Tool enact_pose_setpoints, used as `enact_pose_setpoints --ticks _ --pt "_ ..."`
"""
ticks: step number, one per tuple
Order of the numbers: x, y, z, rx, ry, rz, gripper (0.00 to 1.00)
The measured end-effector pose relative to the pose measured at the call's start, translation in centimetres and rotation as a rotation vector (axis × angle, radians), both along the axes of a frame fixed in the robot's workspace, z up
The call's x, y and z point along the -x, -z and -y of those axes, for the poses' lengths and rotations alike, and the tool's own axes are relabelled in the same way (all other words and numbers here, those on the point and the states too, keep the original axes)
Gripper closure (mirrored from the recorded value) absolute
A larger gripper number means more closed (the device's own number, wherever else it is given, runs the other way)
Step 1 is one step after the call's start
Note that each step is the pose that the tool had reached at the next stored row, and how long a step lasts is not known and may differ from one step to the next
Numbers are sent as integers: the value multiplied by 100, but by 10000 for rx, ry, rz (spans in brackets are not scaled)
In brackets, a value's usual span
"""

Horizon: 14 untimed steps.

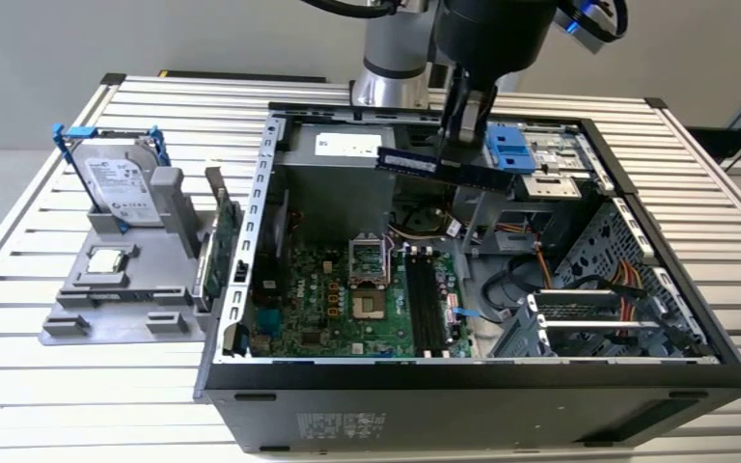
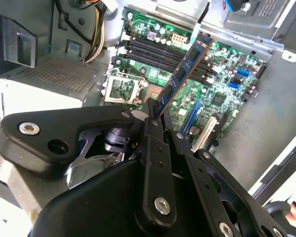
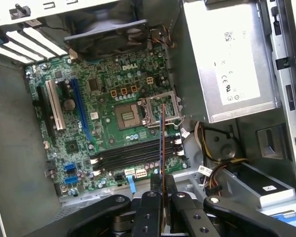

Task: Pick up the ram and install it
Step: 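Insert the ram into the slot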

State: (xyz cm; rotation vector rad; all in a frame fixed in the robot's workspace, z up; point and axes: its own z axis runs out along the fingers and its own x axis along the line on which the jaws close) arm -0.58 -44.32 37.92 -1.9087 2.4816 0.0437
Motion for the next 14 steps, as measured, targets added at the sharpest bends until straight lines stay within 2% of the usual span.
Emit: enact_pose_setpoints --ticks 14 --pt "-11 0 0 0 808 0 100"
